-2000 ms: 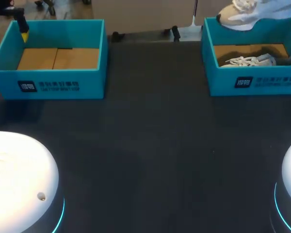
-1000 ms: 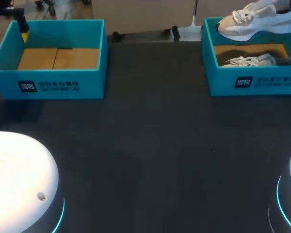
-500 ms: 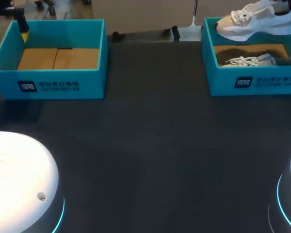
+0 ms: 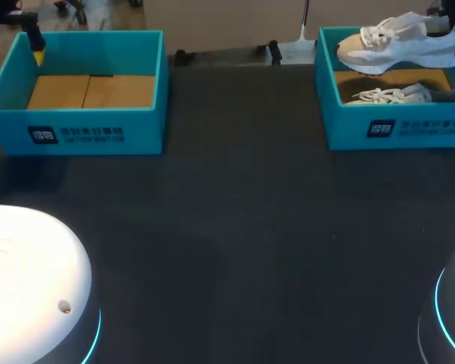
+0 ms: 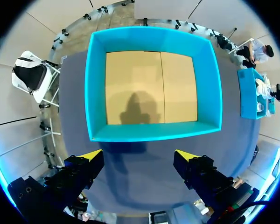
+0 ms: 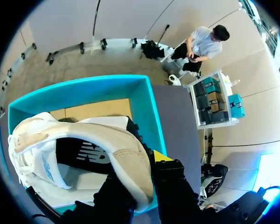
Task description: Take the shoe out of the shoebox, open the shoe tongue, remove and reinsert the insole, then place the shoe into the shoebox
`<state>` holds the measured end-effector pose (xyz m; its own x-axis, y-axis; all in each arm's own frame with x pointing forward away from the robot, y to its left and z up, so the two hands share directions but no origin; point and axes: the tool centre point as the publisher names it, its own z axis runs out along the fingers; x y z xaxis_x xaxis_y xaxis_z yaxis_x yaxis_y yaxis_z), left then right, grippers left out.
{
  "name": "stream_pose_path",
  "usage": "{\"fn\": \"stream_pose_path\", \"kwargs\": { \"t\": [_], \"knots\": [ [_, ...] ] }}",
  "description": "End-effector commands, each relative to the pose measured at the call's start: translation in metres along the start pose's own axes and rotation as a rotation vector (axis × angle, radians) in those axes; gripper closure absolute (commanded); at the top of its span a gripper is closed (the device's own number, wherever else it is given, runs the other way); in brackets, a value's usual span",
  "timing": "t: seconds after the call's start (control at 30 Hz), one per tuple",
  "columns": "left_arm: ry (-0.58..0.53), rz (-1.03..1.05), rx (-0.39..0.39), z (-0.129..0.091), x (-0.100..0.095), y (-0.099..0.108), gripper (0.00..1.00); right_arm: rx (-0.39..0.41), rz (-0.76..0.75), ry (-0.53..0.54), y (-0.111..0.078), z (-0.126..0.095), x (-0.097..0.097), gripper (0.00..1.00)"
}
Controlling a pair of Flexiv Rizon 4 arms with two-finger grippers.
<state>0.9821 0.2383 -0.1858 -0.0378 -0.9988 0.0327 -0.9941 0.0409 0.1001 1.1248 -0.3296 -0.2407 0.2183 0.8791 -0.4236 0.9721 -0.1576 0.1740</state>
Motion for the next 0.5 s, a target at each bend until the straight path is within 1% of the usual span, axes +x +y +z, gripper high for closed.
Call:
{"fn": "stream_pose_path", "kwargs": {
  "t": [0.03,0.07,0.13,0.5],
  "knots": [
    [-0.003,0.0,0.0,-0.0007,-0.0001,0.0006,0.0,0.002,0.002,-0.012,0.0058,0.0029,0.0054,1.0],
    [-0.003,0.0,0.0,-0.0007,-0.0001,0.0006,0.0,0.017,0.009,0.007,0.0066,0.0034,0.0054,1.0],
    [-0.003,0.0,0.0,-0.0007,-0.0001,0.0006,0.0,0.024,0.019,0.009,0.0062,-0.0003,0.0011,1.0],
    [-0.003,0.0,0.0,-0.0007,-0.0001,0.0006,0.0,0.024,0.019,0.009,0.0062,-0.0003,0.0011,1.0]
  ]
}}
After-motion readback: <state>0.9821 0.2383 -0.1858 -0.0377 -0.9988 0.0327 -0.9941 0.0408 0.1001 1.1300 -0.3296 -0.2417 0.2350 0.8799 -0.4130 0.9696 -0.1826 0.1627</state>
